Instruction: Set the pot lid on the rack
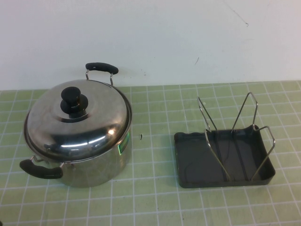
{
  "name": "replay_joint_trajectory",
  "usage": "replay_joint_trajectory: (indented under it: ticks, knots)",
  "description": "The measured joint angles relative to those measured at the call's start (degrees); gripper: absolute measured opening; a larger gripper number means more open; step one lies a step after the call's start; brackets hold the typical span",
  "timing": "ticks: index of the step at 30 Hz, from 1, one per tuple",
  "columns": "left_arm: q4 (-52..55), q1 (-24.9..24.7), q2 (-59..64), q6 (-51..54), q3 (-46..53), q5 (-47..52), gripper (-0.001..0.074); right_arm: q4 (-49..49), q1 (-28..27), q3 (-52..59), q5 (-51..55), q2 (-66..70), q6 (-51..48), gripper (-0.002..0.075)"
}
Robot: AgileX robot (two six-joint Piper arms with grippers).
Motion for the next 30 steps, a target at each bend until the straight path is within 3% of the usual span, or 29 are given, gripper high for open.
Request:
replay_joint_trajectory:
  ticks: [5, 7, 10, 15, 23, 27, 30]
  knots:
    - [-35.26, 0.0, 0.0, -9.9, 0.0, -7.1, -0.0002, 0.0, 0.0, 0.0, 0.0, 0.0, 0.0, 0.0029]
    - [-44.29, 0.0, 0.0, -10.8, 0.0, -10.75, -0.0002, 0.0, 0.0, 0.0, 0.0, 0.0, 0.0, 0.0029]
    - [-49.7, 0.0, 0.0, -8.3, 0.0, -16.08, -0.0002, 0.0, 0.0, 0.0, 0.0, 0.0, 0.0, 0.0029]
    - [-50.37, 0.0, 0.0, -2.34, 0.0, -18.71, -0.0002, 0.0, 0.0, 0.0, 0.0, 0.0, 0.0, 0.0029]
    - [-36.8, 0.0, 1.41, 26.04, -9.95, 1.9, -0.0002, 0.0, 0.0, 0.0, 0.0, 0.0, 0.0, 0.0029]
    - [-32.58, 0.0, 9.25, 38.25, -15.83, 0.95, -0.0002, -0.02, 0.0, 0.0, 0.0, 0.0, 0.0, 0.0029]
    - [-27.34, -1.81, 16.18, 39.5, -17.46, -2.74, -0.0001, -0.12, 0.0, 0.0, 0.0, 0.0, 0.0, 0.0029]
